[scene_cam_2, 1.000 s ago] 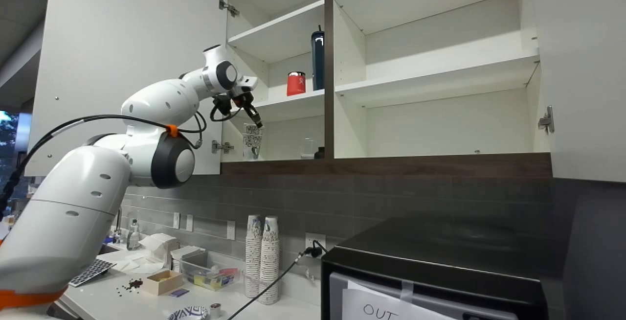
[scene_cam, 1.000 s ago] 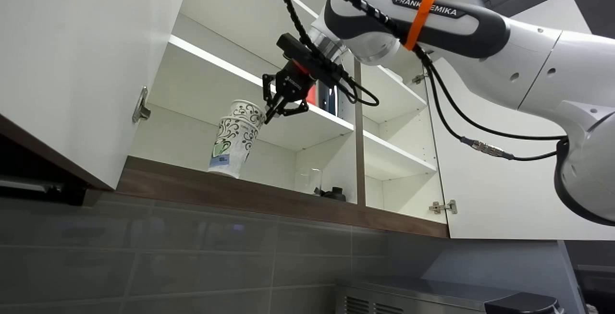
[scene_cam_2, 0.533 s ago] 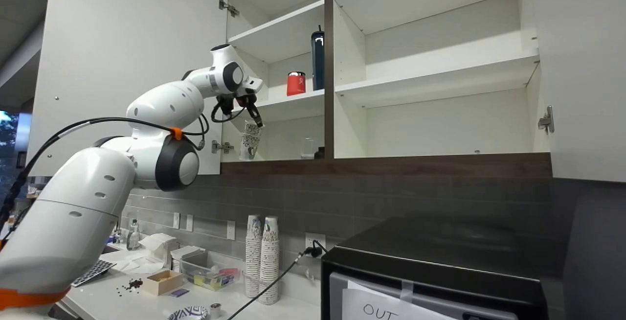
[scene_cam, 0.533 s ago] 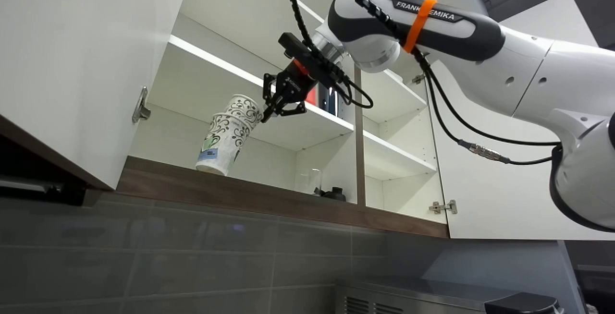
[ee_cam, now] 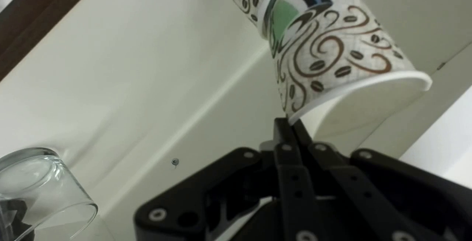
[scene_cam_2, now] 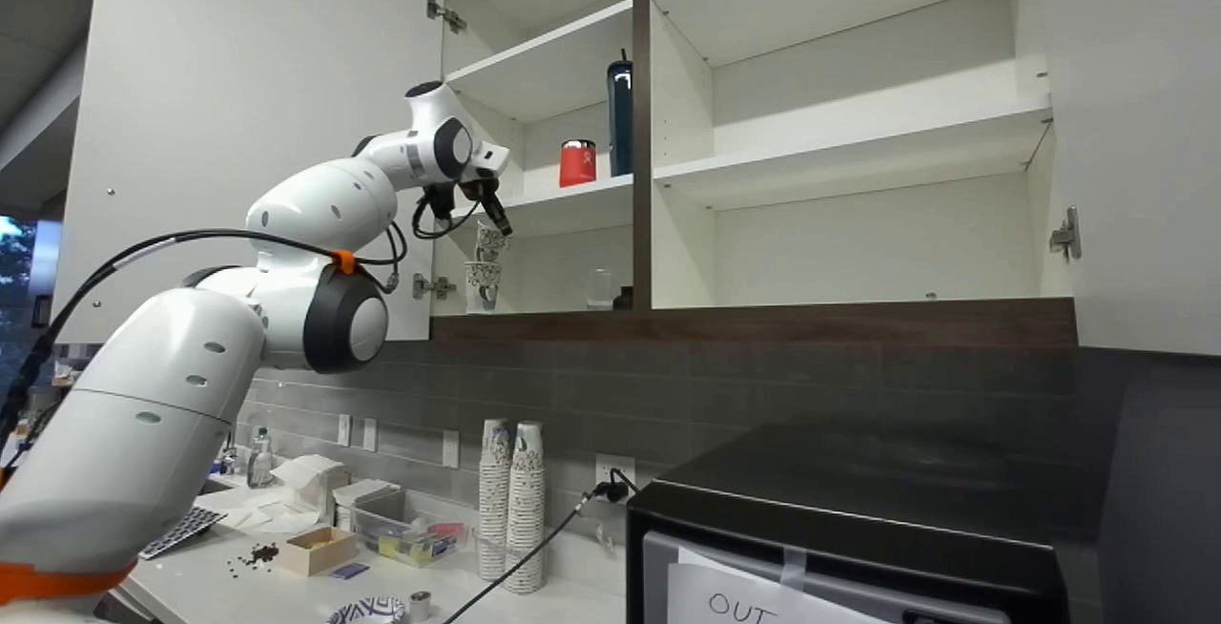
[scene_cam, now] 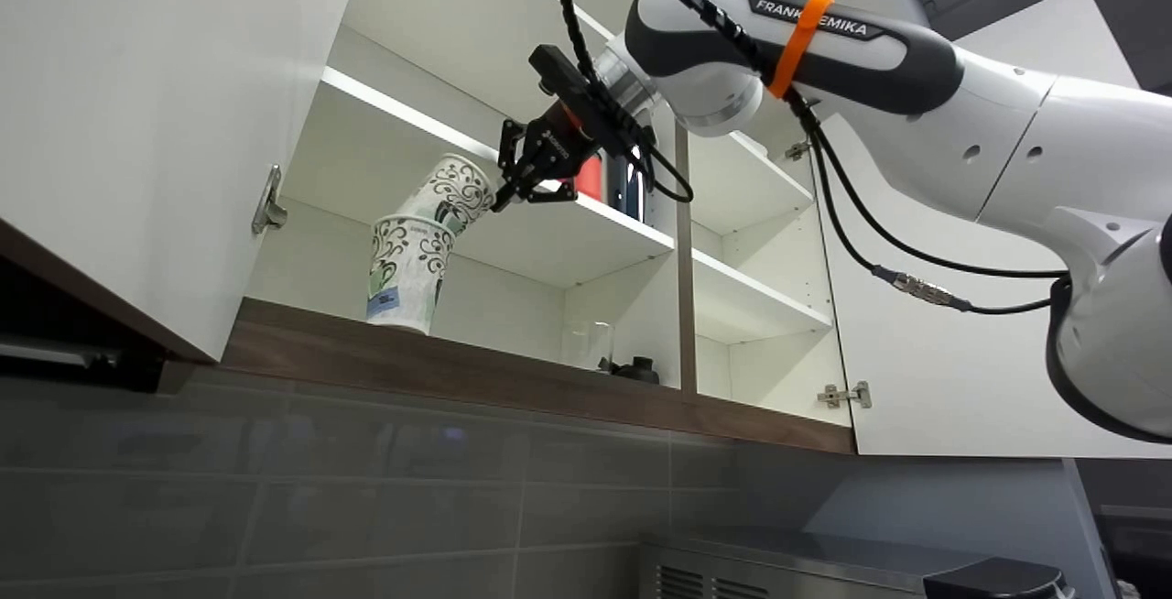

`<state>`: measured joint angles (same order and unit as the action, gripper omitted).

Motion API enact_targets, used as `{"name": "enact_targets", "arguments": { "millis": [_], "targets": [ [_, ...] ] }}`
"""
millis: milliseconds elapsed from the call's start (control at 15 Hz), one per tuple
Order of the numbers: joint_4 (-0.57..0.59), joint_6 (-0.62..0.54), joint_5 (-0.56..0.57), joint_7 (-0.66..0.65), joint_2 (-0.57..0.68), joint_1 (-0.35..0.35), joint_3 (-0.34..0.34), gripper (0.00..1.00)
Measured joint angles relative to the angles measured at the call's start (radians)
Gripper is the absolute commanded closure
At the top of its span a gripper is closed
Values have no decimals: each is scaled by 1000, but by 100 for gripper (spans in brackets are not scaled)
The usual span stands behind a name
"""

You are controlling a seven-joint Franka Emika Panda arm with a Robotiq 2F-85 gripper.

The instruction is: Remove the cup from the stack

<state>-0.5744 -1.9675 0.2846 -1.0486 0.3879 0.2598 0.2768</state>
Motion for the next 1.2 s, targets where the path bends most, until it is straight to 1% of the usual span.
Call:
{"name": "enact_targets", "arguments": {
  "millis": [267, 800, 1200],
  "targets": [
    [0, -5, -26, -47, 3, -13, 0, 99],
    [1, -5, -138, -116, 5, -51, 12, 99],
    [1, -5, -272, -157, 9, -96, 32, 99]
  ]
}}
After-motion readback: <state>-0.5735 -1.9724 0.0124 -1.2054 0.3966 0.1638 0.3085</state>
